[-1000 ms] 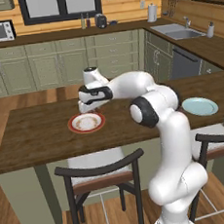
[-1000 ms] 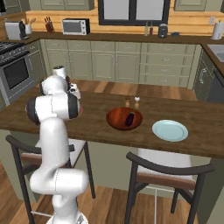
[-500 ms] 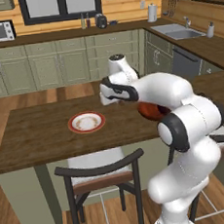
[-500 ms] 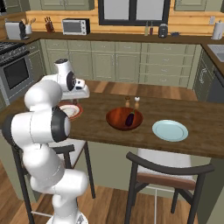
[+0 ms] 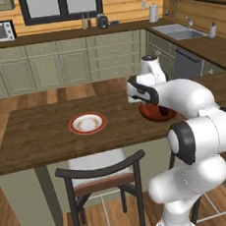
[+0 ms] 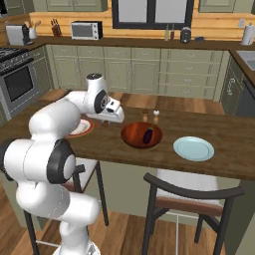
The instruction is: Pick the chicken drumstick and eggplant from their plates and place them in the bowl. Then put the bowl in the fridge.
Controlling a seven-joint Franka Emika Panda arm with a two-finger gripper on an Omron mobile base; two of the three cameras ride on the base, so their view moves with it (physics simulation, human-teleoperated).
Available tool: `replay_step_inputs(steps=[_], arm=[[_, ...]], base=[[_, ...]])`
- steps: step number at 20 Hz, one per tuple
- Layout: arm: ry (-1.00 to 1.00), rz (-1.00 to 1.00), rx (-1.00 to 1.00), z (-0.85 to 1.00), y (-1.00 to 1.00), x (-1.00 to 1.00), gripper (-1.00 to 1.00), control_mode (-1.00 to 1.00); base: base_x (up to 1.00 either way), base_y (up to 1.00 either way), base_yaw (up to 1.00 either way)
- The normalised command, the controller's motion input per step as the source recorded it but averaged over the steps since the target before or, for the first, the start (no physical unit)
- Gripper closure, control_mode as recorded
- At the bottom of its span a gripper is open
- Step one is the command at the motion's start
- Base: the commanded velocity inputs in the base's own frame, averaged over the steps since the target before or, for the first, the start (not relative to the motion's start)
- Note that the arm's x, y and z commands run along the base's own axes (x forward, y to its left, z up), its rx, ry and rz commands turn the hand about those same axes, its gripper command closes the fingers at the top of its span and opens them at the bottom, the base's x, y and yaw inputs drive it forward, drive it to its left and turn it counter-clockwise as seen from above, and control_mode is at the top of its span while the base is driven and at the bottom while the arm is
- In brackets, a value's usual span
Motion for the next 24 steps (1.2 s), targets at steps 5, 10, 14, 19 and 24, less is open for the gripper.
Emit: replay_step_inputs(steps=[5,10,14,19,24], arm=[[0.11,-0.07,0.03,-0.15,-0.81,0.87,1.00,-1.00],[0.12,-0.03,0.01,-0.39,-0.66,0.85,1.00,-1.00],[0.13,0.00,0.04,-0.68,-0.18,0.26,1.00,-1.00],[0.05,0.00,0.01,-0.38,-0.04,0.02,1.00,-1.00],[0.11,0.00,0.00,-0.17,-0.15,0.09,1.00,-1.00]], base=[[0.00,0.00,0.00],[0.00,0.00,0.00],[0.00,0.00,0.00],[0.00,0.00,0.00],[0.00,0.00,0.00]])
